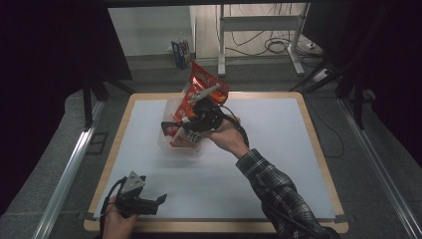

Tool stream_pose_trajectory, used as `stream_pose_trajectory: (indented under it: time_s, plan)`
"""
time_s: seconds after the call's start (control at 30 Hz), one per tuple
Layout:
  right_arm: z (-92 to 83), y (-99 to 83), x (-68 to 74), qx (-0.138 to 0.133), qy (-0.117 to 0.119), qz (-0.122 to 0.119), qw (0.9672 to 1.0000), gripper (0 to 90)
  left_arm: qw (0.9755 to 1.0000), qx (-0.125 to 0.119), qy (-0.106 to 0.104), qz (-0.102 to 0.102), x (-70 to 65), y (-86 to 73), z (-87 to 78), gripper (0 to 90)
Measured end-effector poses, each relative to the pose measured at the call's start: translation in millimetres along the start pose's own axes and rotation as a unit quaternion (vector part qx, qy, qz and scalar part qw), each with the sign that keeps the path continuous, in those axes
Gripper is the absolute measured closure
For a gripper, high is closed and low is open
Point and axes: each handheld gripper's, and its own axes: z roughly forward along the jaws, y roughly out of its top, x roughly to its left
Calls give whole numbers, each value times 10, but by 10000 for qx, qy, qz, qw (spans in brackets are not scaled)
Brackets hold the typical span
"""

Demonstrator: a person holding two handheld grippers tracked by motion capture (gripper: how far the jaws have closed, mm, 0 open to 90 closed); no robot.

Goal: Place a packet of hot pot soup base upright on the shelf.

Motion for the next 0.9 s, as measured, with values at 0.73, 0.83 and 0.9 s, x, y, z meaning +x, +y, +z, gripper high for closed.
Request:
stream_pose_trajectory:
  time_s: [0.73, 0.83, 0.9]
  plan:
    - [403, 41, 117, -20, 66, -283, 9996, 689, 10000, 16, -10, 7, -9, -1, 3, 11]
    - [384, 42, 109, -49, 28, -284, 9996, 666, 10000, 23, -11, 21, -15, 1, 7, 11]
    - [376, 42, 99, -82, 19, -293, 9995, 653, 10000, 29, -7, 27, -16, 2, 8, 11]
